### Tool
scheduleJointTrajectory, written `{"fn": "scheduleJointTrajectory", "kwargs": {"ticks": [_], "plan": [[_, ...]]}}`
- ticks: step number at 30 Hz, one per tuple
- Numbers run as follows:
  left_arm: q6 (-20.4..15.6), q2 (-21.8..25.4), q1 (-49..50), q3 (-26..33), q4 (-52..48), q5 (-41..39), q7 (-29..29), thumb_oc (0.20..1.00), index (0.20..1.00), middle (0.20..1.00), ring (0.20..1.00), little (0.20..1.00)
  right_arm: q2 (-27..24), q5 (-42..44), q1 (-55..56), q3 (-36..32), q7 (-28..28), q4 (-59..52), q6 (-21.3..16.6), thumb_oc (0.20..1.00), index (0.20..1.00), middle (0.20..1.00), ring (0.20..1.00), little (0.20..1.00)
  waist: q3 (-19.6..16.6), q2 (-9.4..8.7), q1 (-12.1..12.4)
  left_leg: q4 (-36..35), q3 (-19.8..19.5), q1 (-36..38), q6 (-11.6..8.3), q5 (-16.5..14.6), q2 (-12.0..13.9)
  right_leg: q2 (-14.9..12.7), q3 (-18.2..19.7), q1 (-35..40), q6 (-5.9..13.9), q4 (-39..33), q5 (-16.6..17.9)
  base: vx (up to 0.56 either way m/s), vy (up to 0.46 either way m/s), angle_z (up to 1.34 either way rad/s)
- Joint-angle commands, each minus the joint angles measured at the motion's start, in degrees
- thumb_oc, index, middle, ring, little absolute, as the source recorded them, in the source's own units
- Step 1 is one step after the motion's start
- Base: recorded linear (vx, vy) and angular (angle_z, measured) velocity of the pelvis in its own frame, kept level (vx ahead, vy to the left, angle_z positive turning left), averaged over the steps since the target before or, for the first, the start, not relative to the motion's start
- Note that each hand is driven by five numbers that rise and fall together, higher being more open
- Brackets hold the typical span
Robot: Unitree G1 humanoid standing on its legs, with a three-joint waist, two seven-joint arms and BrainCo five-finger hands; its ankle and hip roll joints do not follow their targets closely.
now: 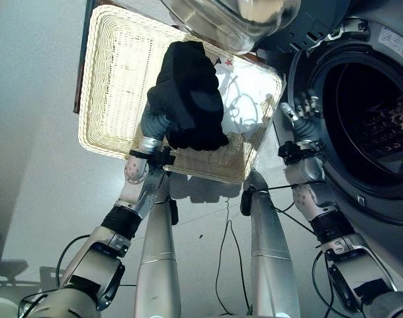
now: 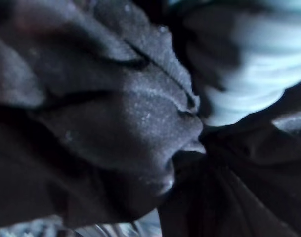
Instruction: Put the clothes into the washing machine.
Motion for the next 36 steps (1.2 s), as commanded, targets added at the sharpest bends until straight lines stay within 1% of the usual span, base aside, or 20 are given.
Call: {"fn": "scheduleJointTrajectory", "kwargs": {"ticks": [1, 3, 7, 8, 12, 16, 18, 22, 24, 25, 27, 29, 32, 33, 34, 36], "plan": [[-3.86, -2.79, -0.64, 2.28, -8.87, -2.56, -6.78, 0.2, 0.2, 0.2, 0.2, 0.2, -0.57, -3.73, 3.88, 0.26, 4.92, -7.27, 0.5, 1.0, 1.0, 1.0, 1.0, 1.0, -0.94, 1.64, 0.22, 2.92, 1.36, -1.28, 4.87, -1.26, -5.86, 4.44, -5.06, 2.43, 0.41, -7.23, 7.55, 0.0, 0.0, 0.0], [-3.49, -2.97, -0.23, 2.18, -10.62, -3.78, -8.06, 0.2, 0.2, 0.2, 0.2, 0.2, -0.46, -5.12, 4.23, 0.86, 5.65, -8.47, 0.82, 1.0, 1.0, 1.0, 1.0, 1.0, -0.94, 1.66, 0.23, 2.97, 1.33, -1.33, 4.94, -1.2, -5.95, 4.43, -5.12, 2.39, 0.35, -7.17, 7.54, 0.0, 0.0, 0.0], [-1.83, -3.94, 1.04, 2.36, -15.52, -7.89, -12.82, 0.2, 0.2, 0.2, 0.2, 0.2, -0.88, -9.3, 4.94, 2.47, 7.96, -11.99, 2.17, 1.0, 1.0, 1.0, 1.0, 1.0, -0.94, 1.81, 0.24, 3.11, 1.23, -1.42, 5.03, -1.02, -6.05, 4.45, -5.06, 2.29, 0.19, -6.97, 7.41, 0.0, 0.0, 0.0], [-1.55, -4.27, 1.3, 2.26, -16.28, -9.17, -14.33, 0.2, 0.2, 0.2, 0.2, 0.2, -0.8, -11.45, 4.96, 2.86, 8.24, -12.69, 2.65, 1.0, 1.0, 1.0, 1.0, 1.0, -0.94, 1.82, 0.26, 3.1, 1.16, -1.37, 5.07, -0.96, -6.11, 4.41, -5.07, 2.39, 0.11, -6.97, 7.39, 0.0, 0.0, 0.0], [-0.3, -5.26, 1.82, 2.26, -18.81, -11.94, -17.2, 0.2, 0.2, 0.2, 0.2, 0.2, -1.03, -15.2, 4.68, 4.13, 8.73, -14.11, 3.61, 1.0, 1.0, 1.0, 1.0, 1.0, -0.94, 1.99, 0.42, 3.03, 0.98, -1.28, 5.16, -0.8, -6.24, 4.46, -5.01, 2.53, -0.03, -6.97, 7.33, 0.0, 0.0, 0.0], [0.57, -5.93, 2.16, 1.91, -20.64, -13.54, -19.18, 0.2, 0.2, 0.2, 0.2, 0.2, -1.32, -16.17, 4.15, 4.6, 9.15, -15.12, 3.37, 1.0, 1.0, 1.0, 1.0, 1.0, -0.94, 2.03, 0.58, 3.28, 0.8, -1.41, 5.29, -0.79, -6.5, 4.5, -5.13, 2.5, -0.11, -6.84, 7.37, 0.0, 0.0, 0.0], [1.23, -6.38, 1.81, 1.72, -21.35, -13.45, -19.1, 0.2, 0.2, 0.2, 0.2, 0.2, -1.34, -15.66, 3.28, 5.0, 9.31, -15.32, 3.1, 1.0, 1.0, 1.0, 1.0, 1.0, -0.94, 2.04, 0.68, 3.32, 0.67, -1.33, 5.35, -0.79, -6.65, 4.53, -5.25, 2.52, -0.14, -6.89, 7.47, 0.0, 0.0, 0.0], [1.15, -6.85, 1.35, 1.17, -21.77, -13.67, -18.84, 0.2, 0.2, 0.2, 0.2, 0.2, -0.92, -14.65, 1.59, 6.04, 11.21, -15.35, 4.2, 1.0, 1.0, 1.0, 1.0, 1.0, -0.94, 2.2, 0.92, 3.44, 0.6, -1.29, 5.25, -0.65, -6.69, 4.44, -5.36, 2.72, -0.19, -6.97, 7.47, 0.0, 0.0, 0.0], [0.48, -7.21, 0.99, 1.07, -21.89, -13.97, -19.01, 0.2, 0.2, 0.2, 0.2, 0.2, -0.55, -13.8, 0.37, 7.39, 13.62, -14.79, 6.46, 1.0, 1.0, 1.0, 1.0, 1.0, -0.94, 2.44, 1.24, 3.57, 0.53, -1.32, 5.2, -0.56, -6.66, 4.28, -5.58, 2.77, -0.31, -6.81, 7.28, 0.0, 0.0, 0.0], [-0.2, -7.3, 0.89, 1.04, -21.91, -13.17, -18.52, 0.2, 0.2, 0.2, 0.2, 0.2, -0.4, -13.36, 0.21, 7.88, 14.33, -14.57, 7.03, 1.0, 1.0, 1.0, 1.0, 1.0, -0.94, 2.52, 1.35, 3.56, 0.43, -1.29, 5.17, -0.49, -6.72, 4.21, -5.65, 2.85, -0.36, -6.81, 7.28, 0.0, 0.0, 0.0], [-0.34, -7.33, 0.9, 1.02, -21.97, -12.8, -18.26, 0.2, 0.2, 0.2, 0.2, 0.2, -0.39, -13.19, 0.19, 7.94, 14.5, -14.51, 7.17, 1.0, 1.0, 1.0, 1.0, 1.0, -0.94, 2.54, 1.35, 3.56, 0.4, -1.28, 5.17, -0.48, -6.73, 4.19, -5.68, 2.86, -0.36, -6.82, 7.28, 0.0, 0.0, 0.0], [-1.13, -7.02, 0.73, 1.08, -22.29, -12.11, -17.08, 0.2, 0.2, 0.2, 0.2, 0.2, -0.75, -11.1, 0.08, 9.03, 17.25, -14.28, 8.1, 1.0, 1.0, 1.0, 1.0, 1.0, -0.94, 2.62, 1.57, 3.61, 0.25, -1.19, 5.21, -0.4, -6.86, 4.12, -5.83, 2.98, -0.49, -6.77, 7.3, 0.0, 0.0, 0.0], [-0.83, -6.8, 0.43, 1.12, -22.4, -12.39, -16.65, 0.2, 0.2, 0.2, 0.2, 0.2, -0.47, -8.77, -0.49, 9.88, 20.21, -14.18, 8.91, 1.0, 1.0, 1.0, 1.0, 1.0, -0.94, 2.55, 1.83, 3.6, 0.1, -1.29, 5.21, -0.39, -7.02, 4.08, -6.17, 3.0, -0.52, -6.91, 7.3, 0.0, -0.012, 0.0], [-0.72, -6.94, 0.4, 0.87, -22.33, -12.3, -16.15, 0.2, 0.2, 0.2, 0.2, 0.2, -0.14, -6.37, -1.0, 10.79, 22.53, -14.42, 9.92, 1.0, 1.0, 1.0, 1.0, 1.0, -0.94, 2.51, 1.97, 3.57, 0.04, -1.38, 5.19, -0.31, -7.05, 4.12, -6.34, 2.91, -0.61, -6.91, 7.33, 0.0, 0.0, 0.0], [-0.66, -6.96, 0.38, 0.83, -22.34, -12.29, -16.04, 0.2, 0.2, 0.2, 0.2, 0.2, -0.07, -5.79, -1.1, 10.87, 22.91, -14.45, 10.18, 1.0, 1.0, 1.0, 1.0, 1.0, -0.94, 2.5, 1.98, 3.59, 0.01, -1.41, 5.19, -0.3, -7.07, 4.12, -6.36, 2.89, -0.62, -6.92, 7.34, 0.0, 0.0, 0.0], [-1.24, -6.96, 0.25, 0.72, -22.16, -10.64, -14.41, 0.2, 0.2, 0.2, 0.2, 0.2, 0.35, -2.23, -1.9, 11.67, 25.54, -14.63, 12.22, 1.0, 1.0, 1.0, 1.0, 1.0, -0.94, 2.52, 2.16, 3.56, -0.09, -1.36, 5.15, -0.26, -7.14, 4.14, -6.44, 2.99, -0.68, -7.08, 7.32, 0.0, 0.0, 0.0]]}}
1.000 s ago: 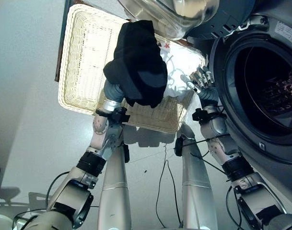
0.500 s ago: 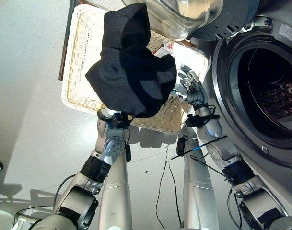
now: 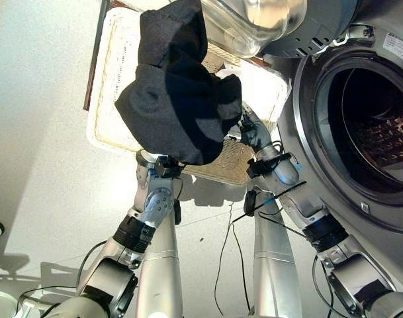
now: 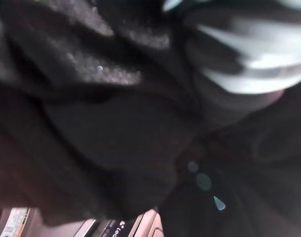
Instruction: Put the clothes into the washing machine.
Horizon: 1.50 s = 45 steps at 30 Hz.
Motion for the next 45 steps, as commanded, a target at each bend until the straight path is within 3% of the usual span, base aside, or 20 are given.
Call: {"fn": "scheduleJointTrajectory", "kwargs": {"ticks": [1, 7, 11, 13, 18, 19, 20, 21, 22, 24, 27, 28, 30, 33, 38, 39, 41, 42, 43, 45], "plan": [[-3.54, -0.27, -2.4, 0.68, -7.74, 3.68, 1.57, 0.2, 0.2, 0.2, 0.2, 0.2, 1.54, 7.13, -0.87, 2.56, 6.71, -5.59, 2.13, 1.0, 1.0, 1.0, 1.0, 1.0, -1.02, 2.26, -0.29, 3.47, 0.45, -2.33, 5.76, -0.63, -7.03, 4.25, -6.63, 3.92, -0.04, -11.31, 9.29, 0.0, 0.0, 0.0], [-7.78, 1.55, -2.29, 0.34, -7.44, 19.82, 12.67, 0.2, 0.2, 0.2, 0.2, 0.2, 1.99, 18.07, -0.07, 3.71, 12.9, -8.03, 6.65, 1.0, 1.0, 1.0, 1.0, 1.0, -1.02, 2.18, 0.03, 3.7, 0.18, -2.5, 5.75, -0.55, -7.17, 4.14, -6.96, 3.96, -0.08, -11.19, 9.2, 0.0, 0.0, 0.0], [-7.22, 2.24, -1.91, 0.08, -7.02, 22.72, 14.7, 0.2, 0.2, 0.2, 0.2, 0.2, 2.85, 24.31, 0.96, 3.87, 16.51, -8.59, 8.52, 1.0, 1.0, 1.0, 1.0, 1.0, -1.02, 2.11, 0.22, 4.05, -0.2, -1.09, 5.71, -2.09, -7.2, 4.37, -6.71, 5.29, 0.33, -10.87, 7.89, 0.04, -0.023, 0.03], [-6.96, 3.17, -3.06, -0.4, -6.31, 27.72, 18.63, 0.2, 0.2, 0.2, 0.2, 0.2, 3.42, 30.5, 0.22, 3.62, 19.56, -9.35, 10.23, 1.0, 1.0, 1.0, 1.0, 1.0, -1.02, 1.93, 0.13, 3.92, 0.04, -2.68, 5.83, -0.72, -7.39, 4.22, -7.18, 3.89, 0.08, -11.42, 9.32, -0.03, -0.007, 0.01], [-5.41, 5.38, -3.18, -2.39, -4.6, 36.92, 24.05, 0.2, 0.2, 0.2, 0.2, 0.2, 4.65, 36.59, 1.45, 3.84, 22.74, -10.96, 10.6, 1.0, 1.0, 1.0, 1.0, 1.0, -1.02, 2.01, 0.06, 4.08, -0.09, -1.08, 5.65, -2.02, -7.2, 4.36, -6.83, 5.4, 0.66, -11.34, 8.3, 0.0, -0.002, 0.0], [-5.28, 5.62, -3.7, -2.39, -4.71, 37.25, 24.17, 0.2, 0.2, 0.2, 0.2, 0.2, 4.47, 36.91, 1.02, 3.65, 22.99, -11.23, 10.45, 1.0, 1.0, 1.0, 1.0, 1.0, -1.02, 1.94, -0.06, 3.82, 0.2, -2.4, 5.76, -0.74, -7.3, 4.2, -7.15, 4.24, 0.35, -11.86, 9.57, 0.05, 0.002, 0.0], [-5.12, 5.83, -2.99, -2.68, -4.31, 37.32, 24.19, 0.2, 0.2, 0.2, 0.2, 0.2, 4.59, 37.72, 1.95, 3.79, 23.36, -11.27, 10.34, 1.0, 1.0, 1.0, 1.0, 1.0, -1.02, 2.01, 0.02, 4.08, -0.01, -0.59, 5.62, -2.42, -7.07, 4.45, -6.75, 5.81, 0.82, -11.21, 7.92, -0.04, 0.009, 0.0], [-5.22, 6.55, -3.79, -2.65, -4.05, 37.16, 24.09, 0.2, 0.2, 0.2, 0.2, 0.2, 4.41, 38.33, 1.4, 3.32, 23.81, -11.56, 10.31, 1.0, 1.0, 1.0, 1.0, 1.0, -1.02, 1.97, -0.18, 3.67, 0.34, -2.28, 5.74, -0.69, -7.14, 4.26, -7.09, 4.27, 0.45, -11.88, 9.59, 0.04, 0.008, 0.0], [-5.08, 6.85, -3.38, -3.06, -3.6, 37.08, 24.01, 0.2, 0.2, 0.2, 0.2, 0.2, 4.53, 38.66, 2.06, 3.42, 23.99, -11.46, 10.09, 1.0, 1.0, 1.0, 1.0, 1.0, -1.02, 2.02, -0.14, 3.88, 0.17, -0.86, 5.62, -1.97, -6.98, 4.45, -6.74, 5.53, 0.82, -11.42, 8.35, 0.0, 0.0, 0.0], [-5.15, 7.65, -4.43, -3.75, -2.83, 40.88, 26.1, 0.2, 0.2, 0.2, 0.2, 0.2, 4.42, 39.5, 1.46, 3.17, 24.13, -11.5, 8.55, 1.0, 1.0, 1.0, 1.0, 1.0, -1.02, 1.91, -0.35, 3.91, 0.47, -2.36, 5.7, -0.75, -7.01, 4.3, -6.97, 4.14, 0.54, -11.69, 9.61, 0.0, 0.0, 0.0], [-4.89, 9.07, -4.58, -4.61, -1.76, 44.62, 27.99, 0.2, 0.2, 0.2, 0.2, 0.2, 4.17, 41.53, 2.17, 2.29, 24.69, -11.34, 6.86, 1.0, 1.0, 1.0, 1.0, 1.0, -1.02, 1.8, -0.43, 4.33, 0.36, -0.67, 5.48, -2.46, -6.73, 4.59, -6.58, 5.64, 1.09, -11.06, 8.06, 0.0, 0.0, 0.0], [-4.88, 9.6, -5.55, -4.53, -1.74, 45.69, 28.53, 0.2, 0.2, 0.2, 0.2, 0.2, 3.9, 42.05, 1.43, 1.74, 24.74, -11.59, 6.46, 1.0, 1.0, 1.0, 1.0, 1.0, -1.02, 1.69, -0.6, 3.99, 0.62, -2.41, 5.6, -0.77, -6.86, 4.35, -6.95, 4.08, 0.72, -11.72, 9.76, 0.0, 0.0, 0.0], [-4.88, 10.14, -5.06, -4.99, -1.36, 47.67, 29.48, 0.2, 0.2, 0.2, 0.2, 0.2, 3.82, 43.42, 2.14, 1.6, 25.17, -11.41, 5.86, 1.0, 1.0, 1.0, 1.0, 1.0, -1.02, 1.75, -0.45, 4.4, 0.3, -0.74, 5.45, -2.52, -6.71, 4.55, -6.6, 5.59, 1.21, -11.07, 8.11, 0.0, 0.0, 0.0], [-4.42, 11.48, -6.51, -5.2, -0.98, 51.38, 31.31, 0.2, 0.2, 0.2, 0.2, 0.2, 3.34, 44.81, 1.39, 0.75, 25.89, -11.34, 4.6, 1.0, 1.0, 1.0, 1.0, 1.0, -1.02, 1.69, -0.66, 4.13, 0.62, -2.54, 5.52, -0.86, -6.82, 4.25, -7.05, 3.95, 0.91, -11.62, 9.8, -0.01, -0.002, 0.0], [-3.3, 13.42, -6.47, -5.7, -0.66, 57.89, 34.82, 0.2, 0.2, 0.2, 0.2, 0.2, 2.7, 47.24, 2.39, -0.35, 26.35, -11.8, 2.18, 1.0, 1.0, 1.0, 1.0, 1.0, -1.02, 1.7, -0.65, 4.48, 0.41, -0.63, 5.33, -2.66, -6.5, 4.36, -6.68, 5.64, 1.45, -11.05, 8.2, 0.0, 0.0, 0.0], [-3.15, 13.87, -7.22, -5.42, -0.89, 58.84, 35.31, 0.2, 0.2, 0.2, 0.2, 0.2, 2.33, 47.54, 1.71, -0.88, 26.51, -12.01, 1.86, 1.0, 1.0, 1.0, 1.0, 1.0, -1.02, 1.7, -0.82, 4.2, 0.67, -2.46, 5.45, -1.02, -6.63, 4.12, -6.98, 3.94, 1.06, -11.57, 9.81, 0.0, 0.0, 0.0], [-3.25, 14.5, -6.61, -5.54, -0.43, 60.37, 36.42, 0.2, 0.2, 0.2, 0.2, 0.2, 2.09, 47.88, 2.49, -1.16, 26.8, -11.78, 0.94, 1.0, 1.0, 1.0, 1.0, 1.0, -1.02, 1.84, -0.66, 4.39, 0.44, -0.52, 5.31, -2.7, -6.45, 4.33, -6.63, 5.63, 1.51, -10.98, 8.15, 0.0, 0.0, 0.0], [-3.25, 14.97, -7.37, -5.28, -0.52, 60.85, 36.77, 0.2, 0.2, 0.2, 0.2, 0.2, 1.84, 48.28, 1.86, -1.63, 27.08, -12.01, 0.69, 1.0, 1.0, 1.0, 1.0, 1.0, -1.02, 1.77, -0.81, 4.06, 0.75, -2.27, 5.41, -1.08, -6.57, 4.08, -7.02, 4.11, 1.12, -11.63, 9.73, 0.05, 0.004, 0.0], [-3.27, 14.97, -6.63, -5.41, -0.31, 61.06, 36.95, 0.2, 0.2, 0.2, 0.2, 0.2, 1.88, 48.49, 2.66, -1.54, 27.12, -11.91, 0.48, 1.0, 1.0, 1.0, 1.0, 1.0, -1.02, 1.84, -0.67, 4.37, 0.5, -0.52, 5.28, -2.73, -6.39, 4.27, -6.66, 5.68, 1.55, -10.99, 8.11, 0.0, 0.0, 0.0], [-3.05, 15.61, -7.31, -5.08, -0.41, 62.85, 38.11, 0.2, 0.2, 0.2, 0.2, 0.2, 1.48, 49.26, 2.12, -2.24, 27.66, -12.18, 0.13, 1.0, 1.0, 1.0, 1.0, 1.0, -1.02, 1.76, -0.79, 4.04, 0.79, -2.26, 5.38, -1.12, -6.47, 3.99, -7.03, 4.15, 1.19, -11.56, 9.63, 0.0, 0.0, 0.0]]}}
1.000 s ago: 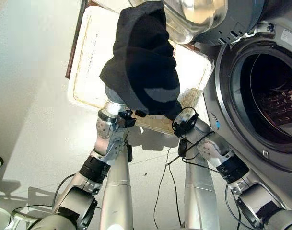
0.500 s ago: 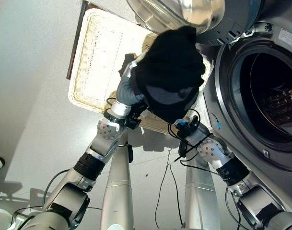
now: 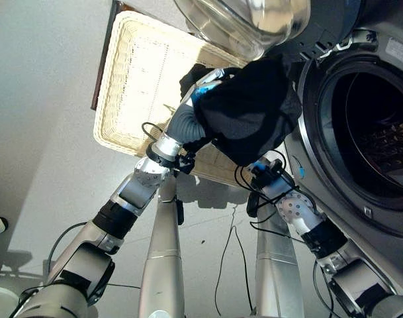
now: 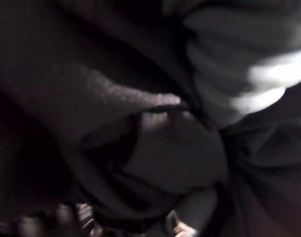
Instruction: Put the clothes into the washing machine.
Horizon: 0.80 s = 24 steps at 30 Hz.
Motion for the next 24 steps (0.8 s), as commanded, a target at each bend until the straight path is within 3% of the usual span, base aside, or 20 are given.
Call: {"fn": "scheduleJointTrajectory", "kwargs": {"ticks": [1, 5, 6, 7, 8, 9, 11, 12, 16, 17, 18, 19, 24], "plan": [[-1.55, 1.09, -0.69, 0.34, -2.61, 4.26, 2.27, 0.2, 0.2, 0.2, 0.2, 0.2, 1.84, 4.87, 0.39, -2.79, 4.8, -8.64, -3.66, 1.0, 1.0, 1.0, 1.0, 1.0, -0.99, 0.68, -1.02, 4.34, 1.35, -1.43, 6.03, -2.49, -6.31, 4.26, -6.13, 4.92, 1.82, -12.25, 9.36, 0.0, 0.0, 0.0], [-0.88, 2.17, -1.27, 1.02, -2.57, 7.86, 4.09, 0.2, 0.2, 0.2, 0.2, 0.2, 1.49, 5.16, 0.07, -3.77, 5.02, -9.51, -4.01, 1.0, 1.0, 1.0, 1.0, 1.0, -0.99, 0.57, -1.13, 4.11, 1.5, -3.43, 6.09, -0.88, -6.35, 3.99, -6.5, 3.04, 1.47, -12.59, 10.92, 0.0, -0.002, 0.0], [-0.27, 2.28, -0.8, 0.97, -2.51, 9.75, 5.03, 0.2, 0.2, 0.2, 0.2, 0.2, 1.52, 5.33, 0.72, -3.66, 5.02, -9.54, -4.28, 1.0, 1.0, 1.0, 1.0, 1.0, -0.99, 0.59, -1.03, 4.38, 1.22, -2.21, 5.98, -2.09, -6.26, 4.16, -6.19, 4.14, 1.81, -12.12, 9.73, 0.0, 0.0, 0.0], [0.03, 2.66, -1.27, 1.11, -2.73, 10.65, 5.81, 0.2, 0.2, 0.2, 0.2, 0.2, 1.35, 5.43, 0.29, -3.89, 4.97, -9.88, -4.37, 1.0, 1.0, 1.0, 1.0, 1.0, -0.99, 0.55, -1.14, 4.16, 1.49, -3.54, 6.1, -0.9, -6.29, 3.99, -6.49, 2.91, 1.48, -12.52, 10.93, 0.05, -0.006, 0.0], [0.18, 2.63, -0.58, 0.88, -2.58, 10.93, 6.14, 0.2, 0.2, 0.2, 0.2, 0.2, 1.49, 5.6, 1.01, -3.72, 4.95, -9.77, -4.36, 1.0, 1.0, 1.0, 1.0, 1.0, -0.99, 0.61, -1.0, 4.51, 1.22, -1.83, 5.99, -2.52, -6.14, 4.19, -6.13, 4.41, 1.89, -11.87, 9.36, 0.0, 0.0, 0.0], [0.36, 3.02, -1.34, 1.14, -2.61, 11.63, 6.72, 0.2, 0.2, 0.2, 0.2, 0.2, 1.3, 5.78, 0.3, -4.09, 5.04, -9.98, -4.38, 1.0, 1.0, 1.0, 1.0, 1.0, -0.99, 0.52, -1.13, 4.17, 1.5, -3.57, 6.1, -0.93, -6.24, 3.97, -6.52, 2.84, 1.5, -12.49, 10.93, 0.0, 0.0, 0.0], [1.65, 3.67, -0.99, 1.11, -2.23, 14.86, 9.09, 0.2, 0.2, 0.2, 0.2, 0.2, 1.14, 6.04, 1.03, -4.42, 5.45, -9.74, -4.78, 1.0, 1.0, 1.0, 1.0, 1.0, -0.99, 0.57, -1.07, 4.31, 1.32, -2.23, 5.96, -2.14, -6.09, 4.11, -6.24, 4.03, 1.89, -12.07, 9.73, 0.0, 0.0, 0.0], [3.04, 4.28, -2.0, 1.21, -2.17, 17.09, 10.29, 0.2, 0.2, 0.2, 0.2, 0.2, 1.03, 6.27, 0.4, -4.82, 5.56, -9.85, -4.94, 1.0, 1.0, 1.0, 1.0, 1.0, -0.99, 0.42, -1.19, 4.1, 1.49, -3.76, 6.02, -0.86, -6.25, 3.87, -6.62, 2.75, 1.58, -12.62, 10.99, 0.0, 0.0, 0.0], [5.53, 5.52, -2.32, 1.3, -1.48, 22.74, 13.05, 0.2, 0.2, 0.2, 0.2, 0.2, 0.47, 7.21, 0.53, -5.2, 6.26, -9.92, -4.94, 1.0, 1.0, 1.0, 1.0, 1.0, -0.99, 0.41, -1.21, 4.31, 1.48, -3.9, 5.94, -0.87, -6.19, 3.76, -6.72, 2.61, 1.64, -12.49, 11.06, -0.01, -0.001, 0.0], [6.24, 6.3, -2.57, 1.01, -1.11, 23.96, 13.77, 0.2, 0.2, 0.2, 0.2, 0.2, 0.29, 7.33, 0.49, -5.27, 6.39, -10.16, -4.81, 0.937, 0.937, 0.937, 0.937, 0.937, -0.99, 0.48, -1.21, 4.27, 1.52, -3.89, 5.94, -0.84, -6.13, 3.75, -6.71, 2.57, 1.65, -12.42, 11.05, 0.0, 0.0, 0.0], [6.94, 6.51, -2.46, 0.81, -1.1, 24.88, 14.12, 0.2, 0.2, 0.2, 0.2, 0.2, 0.25, 7.61, 0.71, -5.17, 6.74, -10.36, -4.77, 0.536, 0.536, 0.536, 0.536, 0.536, -0.99, 0.48, -1.14, 4.33, 1.5, -3.53, 5.94, -1.17, -6.13, 3.79, -6.72, 2.9, 1.69, -12.39, 10.79, 0.0, 0.0, 0.0], [7.69, 6.6, -2.76, 0.88, -1.1, 25.98, 14.15, 0.2, 0.2, 0.2, 0.2, 0.2, 0.16, 7.69, 0.43, -5.14, 6.98, -10.34, -4.87, 0.219, 0.219, 0.219, 0.219, 0.219, -0.99, 0.5, -1.18, 4.19, 1.47, -3.86, 5.92, -0.89, -6.2, 3.77, -6.72, 2.6, 1.69, -12.56, 11.07, 0.0, 0.0, 0.0], [10.77, 8.25, -2.98, -0.44, -0.53, 29.64, 15.28, 0.2, 0.2, 0.2, 0.2, 0.2, 0.02, 7.75, 1.23, -4.75, 8.59, -10.93, -4.66, 0.2, 0.2, 0.2, 0.2, 0.2, -0.99, 0.61, -1.25, 4.12, 1.68, -3.43, 5.86, -1.08, -5.99, 3.73, -6.77, 3.06, 1.79, -12.69, 10.86, 0.0, 0.0, 0.0]]}}
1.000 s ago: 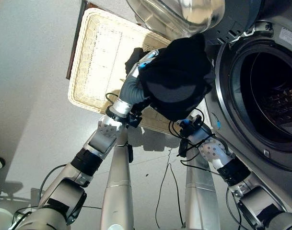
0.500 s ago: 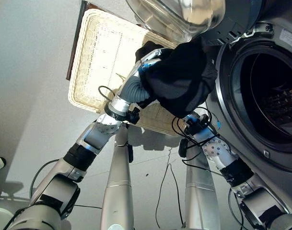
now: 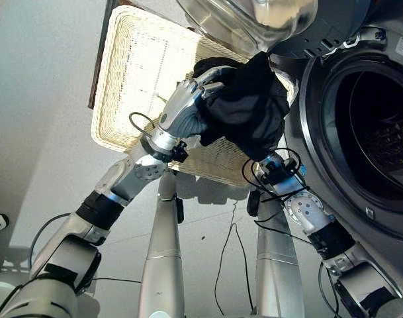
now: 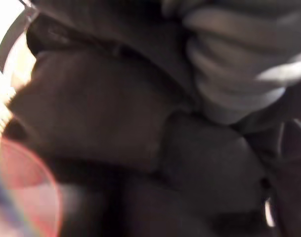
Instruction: Put the clothes into the washing machine.
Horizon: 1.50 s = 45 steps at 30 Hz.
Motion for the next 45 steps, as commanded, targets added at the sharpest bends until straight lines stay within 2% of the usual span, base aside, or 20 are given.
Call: {"fn": "scheduleJointTrajectory", "kwargs": {"ticks": [1, 14, 15, 16, 18, 19, 20, 28, 36, 40, 45], "plan": [[3.35, 1.73, 0.04, -0.83, -0.01, 5.36, 1.61, 0.2, 0.2, 0.2, 0.2, 0.2, 1.19, 2.17, -0.61, -1.88, 7.56, -10.46, -2.88, 0.2, 0.2, 0.2, 0.2, 0.2, -0.99, 0.59, -1.24, 4.24, 1.86, -2.01, 5.85, -0.96, -5.99, 3.74, -6.61, 4.29, 2.03, -12.17, 10.53, 0.0, 0.0, 0.0], [5.44, 2.8, -0.84, -2.12, 1.03, 7.15, 1.15, 0.2, 0.2, 0.2, 0.2, 0.2, 1.37, 1.35, -0.61, -1.5, 8.22, -10.58, -3.17, 0.2, 0.2, 0.2, 0.2, 0.2, -0.99, 0.73, -1.32, 4.08, 2.01, -2.21, 5.71, -0.73, -5.76, 3.73, -6.55, 3.98, 2.2, -12.1, 10.66, 0.0, 0.0, 0.0], [5.66, 3.02, -1.05, -2.13, 0.87, 7.03, 1.01, 0.256, 0.256, 0.256, 0.256, 0.256, 1.36, 1.36, -0.79, -1.56, 8.21, -10.76, -3.13, 0.2, 0.2, 0.2, 0.2, 0.2, -0.99, 0.75, -1.36, 3.98, 1.96, -2.52, 5.73, -0.44, -5.85, 3.71, -6.56, 3.66, 2.17, -12.22, 10.97, 0.0, 0.0, 0.0], [5.83, 3.04, -0.94, -2.32, 0.98, 6.89, 0.63, 0.442, 0.442, 0.442, 0.442, 0.442, 1.16, 1.48, -0.68, -1.45, 8.29, -10.85, -3.24, 0.2, 0.2, 0.2, 0.2, 0.2, -0.99, 0.75, -1.37, 4.01, 2.06, -2.19, 5.71, -0.67, -5.75, 3.73, -6.53, 3.99, 2.24, -12.18, 10.72, 0.0, 0.0, 0.0], [5.92, 3.13, -1.03, -2.4, 1.14, 6.95, 0.41, 0.63, 0.63, 0.63, 0.63, 0.63, 1.15, 1.61, -0.77, -1.43, 8.38, -10.81, -3.22, 0.2, 0.2, 0.2, 0.2, 0.2, -0.99, 0.72, -1.4, 4.06, 2.08, -2.24, 5.7, -0.69, -5.74, 3.76, -6.49, 3.95, 2.24, -12.22, 10.76, 0.0, 0.0, 0.0], [6.04, 3.17, -0.95, -2.43, 1.16, 7.13, 0.53, 0.912, 0.912, 0.912, 0.912, 0.912, 1.13, 1.65, -0.83, -1.47, 8.43, -10.81, -3.2, 0.2, 0.2, 0.2, 0.2, 0.2, -0.99, 0.7, -1.39, 4.0, 2.07, -2.19, 5.71, -0.68, -5.77, 3.8, -6.48, 3.99, 2.24, -12.35, 10.84, 0.0, 0.0, 0.0], [6.07, 3.16, -0.85, -2.45, 1.13, 7.12, 0.55, 1.0, 1.0, 1.0, 1.0, 1.0, 1.1, 1.67, -0.88, -1.47, 8.39, -10.83, -3.21, 0.2, 0.2, 0.2, 0.2, 0.2, -0.99, 0.71, -1.38, 3.9, 2.08, -2.12, 5.72, -0.65, -5.78, 3.81, -6.49, 4.07, 2.25, -12.47, 10.89, 0.0, 0.0, 0.0], [6.89, 3.3, -0.89, -2.01, 0.94, 6.87, 1.68, 1.0, 1.0, 1.0, 1.0, 1.0, 1.43, 1.53, -1.13, -1.62, 8.78, -10.82, -3.05, 0.2, 0.2, 0.2, 0.2, 0.2, -0.99, 0.72, -1.38, 3.56, 2.2, -2.36, 5.73, -0.33, -5.82, 3.72, -6.5, 3.92, 2.29, -13.09, 11.36, 0.0, 0.0, 0.0], [5.73, 2.08, -0.01, -0.65, 0.73, 6.58, 7.74, 1.0, 1.0, 1.0, 1.0, 1.0, 2.24, 0.84, -1.22, -1.95, 8.2, -10.89, -2.82, 0.2, 0.2, 0.2, 0.2, 0.2, -0.99, 0.61, -1.13, 3.34, 2.01, -2.36, 5.73, -0.26, -5.81, 3.71, -6.56, 3.91, 2.29, -13.04, 11.32, 0.0, 0.0, 0.0], [4.27, 1.23, 0.43, -0.09, 0.12, 4.31, 4.84, 1.0, 1.0, 1.0, 1.0, 1.0, 3.05, 0.09, -0.97, -2.31, 8.16, -11.17, -2.96, 0.2, 0.2, 0.2, 0.2, 0.2, -0.99, 0.51, -1.04, 3.3, 1.79, -2.44, 5.72, -0.25, -5.99, 3.73, -6.65, 3.8, 2.36, -12.97, 11.42, 0.0, 0.0, 0.0], [4.4, 0.87, 1.04, 0.04, -0.42, 1.87, 1.89, 1.0, 1.0, 1.0, 1.0, 1.0, 3.12, -0.22, -0.83, -2.61, 7.9, -11.55, -4.01, 0.2, 0.2, 0.2, 0.2, 0.2, -0.99, 0.43, -0.96, 3.14, 1.86, -1.74, 5.74, -0.56, -5.96, 3.78, -6.79, 4.51, 2.44, -13.09, 11.19, 0.0, 0.0, 0.0]]}}
